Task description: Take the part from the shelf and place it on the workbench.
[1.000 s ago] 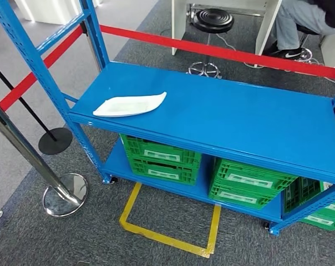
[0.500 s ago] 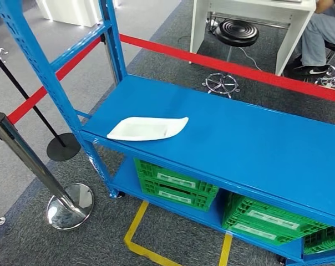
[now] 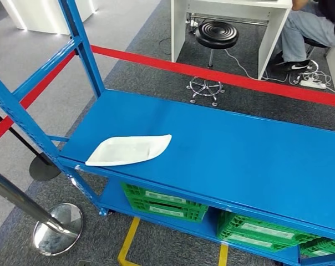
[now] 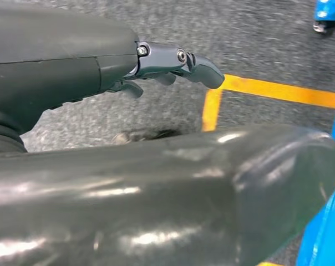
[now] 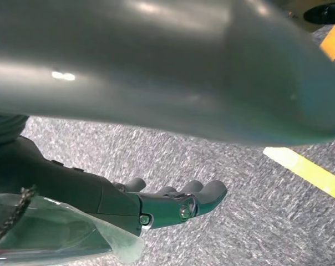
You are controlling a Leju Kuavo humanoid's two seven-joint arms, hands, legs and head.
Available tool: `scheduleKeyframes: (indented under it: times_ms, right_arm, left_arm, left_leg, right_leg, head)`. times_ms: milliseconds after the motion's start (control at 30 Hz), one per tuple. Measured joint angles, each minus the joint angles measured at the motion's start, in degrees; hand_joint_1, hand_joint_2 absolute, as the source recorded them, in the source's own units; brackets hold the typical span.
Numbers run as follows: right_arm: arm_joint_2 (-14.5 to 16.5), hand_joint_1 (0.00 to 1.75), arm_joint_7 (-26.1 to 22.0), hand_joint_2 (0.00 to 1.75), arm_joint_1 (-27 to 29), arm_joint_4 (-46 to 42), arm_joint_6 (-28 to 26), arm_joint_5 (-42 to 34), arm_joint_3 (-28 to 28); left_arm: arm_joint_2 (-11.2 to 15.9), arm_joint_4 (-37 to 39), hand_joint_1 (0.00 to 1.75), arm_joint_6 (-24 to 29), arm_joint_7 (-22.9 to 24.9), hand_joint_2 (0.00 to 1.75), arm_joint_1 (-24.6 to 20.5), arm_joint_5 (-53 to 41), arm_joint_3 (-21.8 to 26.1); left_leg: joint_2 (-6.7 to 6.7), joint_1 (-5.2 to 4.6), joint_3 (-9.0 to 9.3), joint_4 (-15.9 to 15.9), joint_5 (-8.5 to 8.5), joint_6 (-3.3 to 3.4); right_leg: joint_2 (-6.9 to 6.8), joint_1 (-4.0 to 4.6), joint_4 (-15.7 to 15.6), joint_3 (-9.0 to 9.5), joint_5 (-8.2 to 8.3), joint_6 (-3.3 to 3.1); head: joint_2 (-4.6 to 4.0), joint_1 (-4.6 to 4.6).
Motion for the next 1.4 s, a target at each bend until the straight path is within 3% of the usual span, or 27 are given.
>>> scheduleKeyframes:
  times_ms: [33,100,167,233,300,333,367,433,500,633,833,1000,1400]
  right_arm:
    - [-0.01,0.00,-0.04,0.00,-0.01,0.00,-0.03,0.01,-0.01]
    - [-0.03,0.00,-0.12,0.00,0.14,0.00,-0.09,0.02,-0.01]
    - [-0.05,0.00,-0.14,0.00,0.20,0.00,-0.15,0.03,-0.01]
    - [-0.08,0.00,-0.15,0.00,-0.09,-0.01,-0.19,0.09,0.00]
    - [-0.09,0.00,-0.18,0.00,-0.22,-0.02,-0.21,0.16,0.01]
    - [-0.09,0.00,-0.18,0.00,-0.16,-0.02,-0.22,0.17,0.02]
    - [-0.10,0.00,-0.18,0.00,-0.07,-0.02,-0.22,0.17,0.02]
    - [-0.13,0.00,-0.19,0.00,-0.01,-0.03,-0.27,0.18,0.02]
    - [-0.17,0.00,-0.25,0.00,-0.08,-0.04,-0.37,0.20,0.02]
    - [-0.21,0.00,-0.63,0.00,0.10,-0.06,-0.57,0.26,0.01]
    - [-0.20,0.00,-1.14,0.00,-0.02,-0.07,-0.67,0.34,0.02]
    - [-0.22,0.00,-1.14,0.00,-0.02,-0.07,-0.72,0.36,0.02]
    - [-0.21,0.00,-1.14,0.00,-0.02,-0.07,-0.75,0.39,0.02]
  left_arm:
    - [0.04,0.00,0.00,-0.09,0.02,0.00,0.09,0.01,-0.01]
    - [0.01,0.00,0.00,-0.19,0.04,0.00,-0.02,0.01,-0.03]
    - [-0.01,0.00,0.00,-0.27,-0.01,0.00,-0.25,0.02,-0.03]
    - [0.04,0.00,0.00,-0.36,-0.04,0.00,-0.22,0.03,-0.02]
    - [0.06,0.00,0.00,-0.45,-0.04,0.00,-0.14,0.04,-0.03]
    - [0.05,0.00,0.00,-0.50,-0.04,0.00,-0.15,0.05,-0.03]
    - [0.03,0.00,0.00,-0.53,-0.04,0.00,-0.19,0.05,-0.04]
    - [0.01,0.00,0.00,-0.55,-0.04,0.00,-0.28,0.06,-0.03]
    - [-0.02,0.00,0.00,-0.55,-0.06,0.00,-0.36,0.06,-0.03]
    - [0.06,0.00,0.00,-0.50,-0.14,0.00,-0.44,0.06,-0.03]
    - [0.04,0.00,0.00,-0.43,-0.15,0.00,-0.42,0.06,-0.04]
    - [0.04,0.00,0.00,-0.49,-0.15,0.00,-0.42,0.06,-0.04]
    - [0.08,0.00,0.00,-0.55,-0.15,0.00,-0.41,0.06,-0.04]
  left_leg:
    - [-0.73,0.03,0.24,-2.85,2.98,0.31]
    - [-0.02,-0.14,0.47,-3.05,3.37,1.45]
    - [1.12,-0.15,0.88,-3.67,3.69,2.49]
    - [2.45,-0.41,1.08,-3.95,3.58,3.24]
    - [3.83,-0.84,1.15,-3.91,3.32,3.64]
    - [4.43,-1.04,1.24,-3.90,3.19,3.76]
    - [4.92,-1.19,1.40,-3.89,3.05,3.80]
    - [5.59,-1.42,1.86,-3.89,2.67,3.63]
    - [5.95,-1.74,2.14,-3.71,2.27,3.24]
    - [6.08,-1.95,2.25,-3.52,2.25,3.83]
    - [6.07,-1.81,2.42,-4.04,2.62,3.26]
    - [6.07,-1.69,2.41,-4.09,2.68,2.84]
    - [6.07,-1.91,2.37,-3.97,2.62,2.79]
  right_leg:
    - [0.79,-0.15,0.03,0.08,-0.46,0.58]
    - [1.08,-0.29,-0.06,-0.16,-0.84,1.48]
    - [-0.94,-0.17,1.70,-0.99,-2.42,1.89]
    - [-3.40,0.03,7.84,-4.04,-6.06,1.91]
    - [-4.11,0.12,14.51,-7.59,-8.72,1.91]
    - [-4.19,0.18,15.48,-8.20,-8.46,1.84]
    - [-4.34,0.26,14.04,-7.55,-7.02,1.69]
    - [-5.17,0.50,6.40,-3.74,-2.89,1.10]
    - [-5.88,0.71,0.59,-0.57,-0.68,0.61]
    - [-5.91,0.82,-0.49,0.21,-0.29,0.88]
    - [-5.96,1.00,-0.48,0.20,-0.36,0.35]
    - [-5.96,1.11,-0.44,0.19,-0.32,0.26]
    - [-5.96,0.80,-0.51,0.22,-0.18,0.34]
  head:
    - [0.00,-0.08]
    - [-0.01,-0.09]
    - [-0.01,0.13]
    - [-0.01,0.41]
    - [-0.01,0.49]
    - [-0.01,0.48]
    - [-0.01,0.50]
    - [-0.01,0.50]
    - [-0.01,0.44]
    - [-0.01,0.39]
    - [-0.01,0.39]
    - [-0.01,0.41]
    - [-0.01,0.43]
